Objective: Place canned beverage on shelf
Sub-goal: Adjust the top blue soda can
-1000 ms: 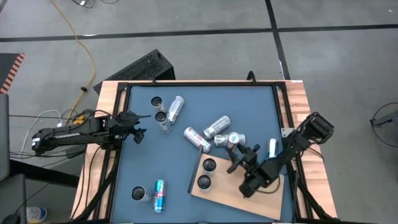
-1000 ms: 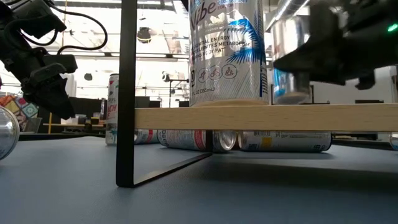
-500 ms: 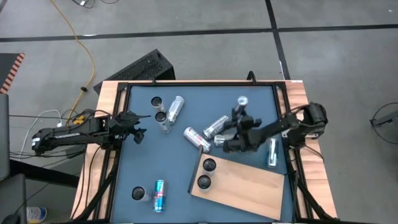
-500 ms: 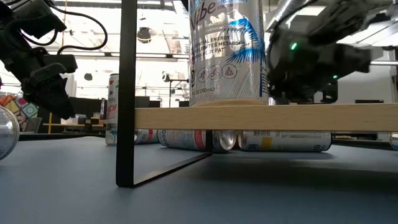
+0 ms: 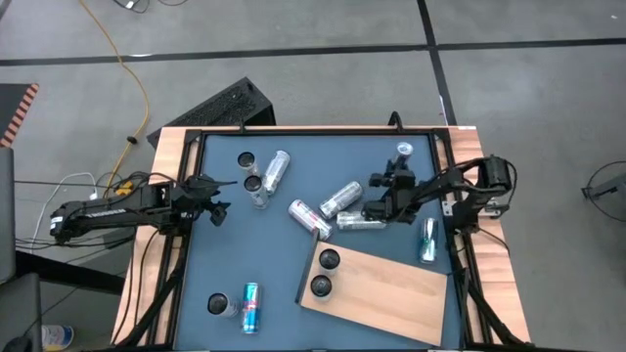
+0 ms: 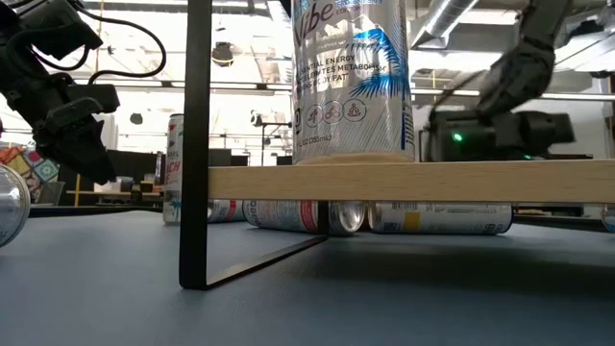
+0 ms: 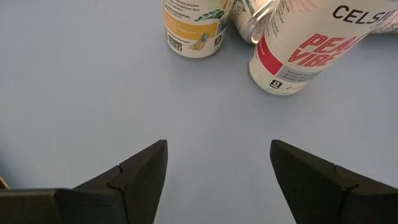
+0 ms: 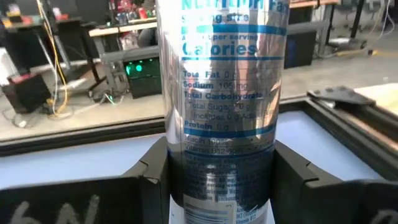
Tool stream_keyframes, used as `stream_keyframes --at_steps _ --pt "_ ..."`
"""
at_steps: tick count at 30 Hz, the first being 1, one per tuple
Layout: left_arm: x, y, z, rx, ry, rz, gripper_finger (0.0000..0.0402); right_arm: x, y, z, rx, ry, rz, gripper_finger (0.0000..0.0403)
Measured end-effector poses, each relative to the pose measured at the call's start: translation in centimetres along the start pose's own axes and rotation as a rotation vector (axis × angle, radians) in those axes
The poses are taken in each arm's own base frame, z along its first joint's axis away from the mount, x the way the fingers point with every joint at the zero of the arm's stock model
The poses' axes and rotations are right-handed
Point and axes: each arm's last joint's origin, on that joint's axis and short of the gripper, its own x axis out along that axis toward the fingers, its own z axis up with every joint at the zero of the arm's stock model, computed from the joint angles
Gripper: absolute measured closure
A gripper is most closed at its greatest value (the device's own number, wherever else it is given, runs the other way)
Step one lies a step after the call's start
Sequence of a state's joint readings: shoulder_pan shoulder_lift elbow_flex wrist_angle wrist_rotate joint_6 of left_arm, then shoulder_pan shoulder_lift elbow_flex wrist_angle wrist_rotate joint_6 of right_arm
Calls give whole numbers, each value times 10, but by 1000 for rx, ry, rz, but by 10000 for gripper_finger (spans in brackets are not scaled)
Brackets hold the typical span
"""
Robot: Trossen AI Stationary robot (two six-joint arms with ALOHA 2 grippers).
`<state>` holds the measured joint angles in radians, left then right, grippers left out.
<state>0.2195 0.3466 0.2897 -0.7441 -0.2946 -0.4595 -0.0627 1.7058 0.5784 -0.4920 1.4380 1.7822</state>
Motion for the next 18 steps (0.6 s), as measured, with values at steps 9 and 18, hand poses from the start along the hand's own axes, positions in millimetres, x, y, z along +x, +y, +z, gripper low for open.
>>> stream_keyframes --at_steps 9,18 --pt "0 0 0 0 0 0 132 -2 -12 -10 -34 94 3 180" --pt "0 0 0 0 0 -1 132 -2 -7 -15 -154 229 17 125"
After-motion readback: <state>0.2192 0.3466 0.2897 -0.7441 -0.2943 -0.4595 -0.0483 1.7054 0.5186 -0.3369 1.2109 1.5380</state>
